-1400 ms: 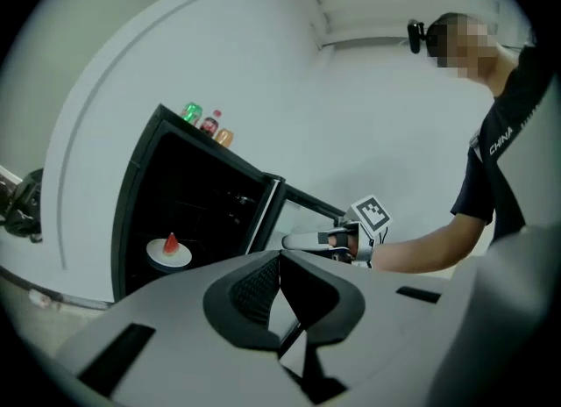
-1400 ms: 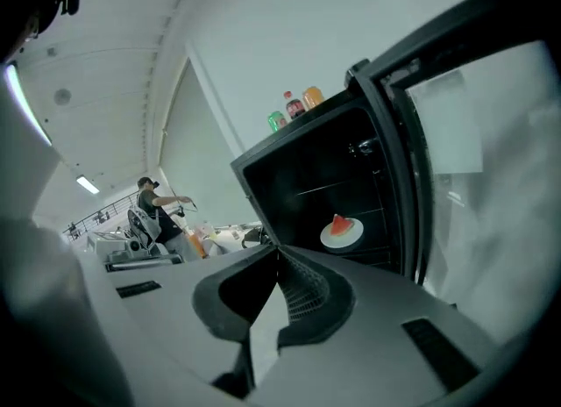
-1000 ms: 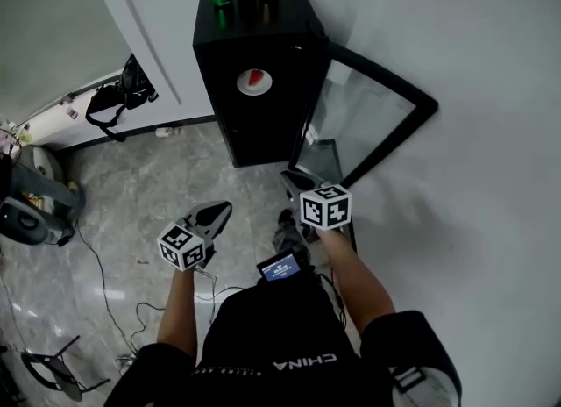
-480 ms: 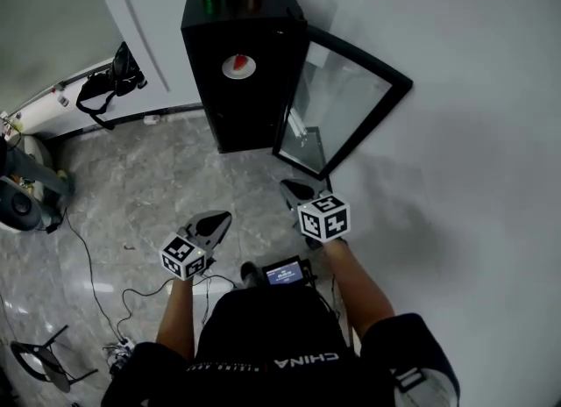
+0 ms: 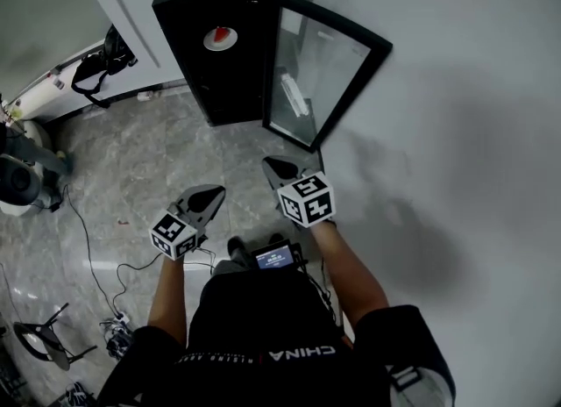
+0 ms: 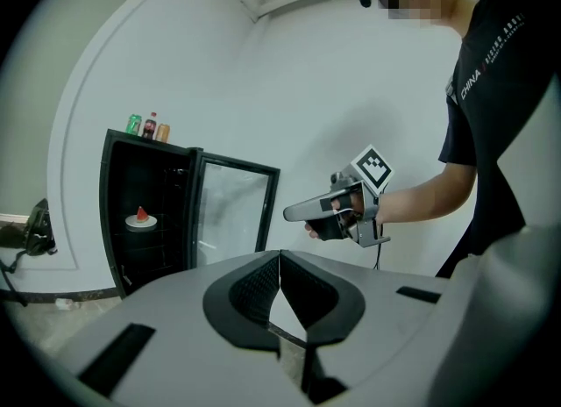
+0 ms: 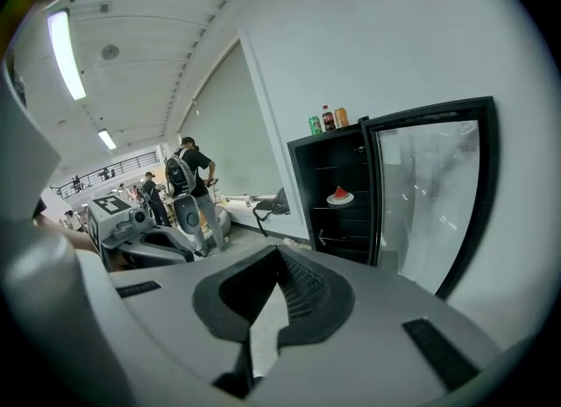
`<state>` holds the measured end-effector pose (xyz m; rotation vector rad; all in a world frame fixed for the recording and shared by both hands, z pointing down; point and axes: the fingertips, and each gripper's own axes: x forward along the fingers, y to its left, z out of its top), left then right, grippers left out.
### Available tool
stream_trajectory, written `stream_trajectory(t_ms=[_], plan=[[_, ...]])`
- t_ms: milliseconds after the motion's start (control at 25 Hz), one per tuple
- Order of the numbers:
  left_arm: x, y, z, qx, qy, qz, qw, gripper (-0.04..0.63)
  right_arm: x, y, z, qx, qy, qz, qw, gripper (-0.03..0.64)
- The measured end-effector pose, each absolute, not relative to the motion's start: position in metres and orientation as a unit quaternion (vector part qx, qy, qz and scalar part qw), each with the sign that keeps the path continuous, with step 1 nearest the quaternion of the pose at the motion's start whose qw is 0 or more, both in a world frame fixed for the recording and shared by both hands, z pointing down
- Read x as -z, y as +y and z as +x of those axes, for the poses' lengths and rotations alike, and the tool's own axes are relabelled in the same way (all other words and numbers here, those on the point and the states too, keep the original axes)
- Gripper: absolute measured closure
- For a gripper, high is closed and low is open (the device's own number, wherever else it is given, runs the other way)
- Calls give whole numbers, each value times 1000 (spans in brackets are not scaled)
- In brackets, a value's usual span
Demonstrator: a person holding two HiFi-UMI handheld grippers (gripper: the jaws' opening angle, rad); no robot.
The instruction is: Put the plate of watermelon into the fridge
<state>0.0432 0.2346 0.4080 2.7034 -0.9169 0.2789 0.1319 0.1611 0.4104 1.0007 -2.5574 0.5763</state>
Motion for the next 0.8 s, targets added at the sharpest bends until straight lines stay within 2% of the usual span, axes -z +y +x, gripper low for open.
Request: stream_trajectory(t_ms=[320, 560, 800], plan=[[-424, 248, 30, -127, -332, 924, 143, 583, -404, 181, 121, -190, -901, 356, 159, 601], [-411, 253, 28, -92, -325, 930, 144, 583, -405, 189, 115, -187, -898, 366, 160, 601], [-415, 254, 28, -114, -321, 931, 134, 583, -407, 190, 119, -168, -890, 387, 172, 601]])
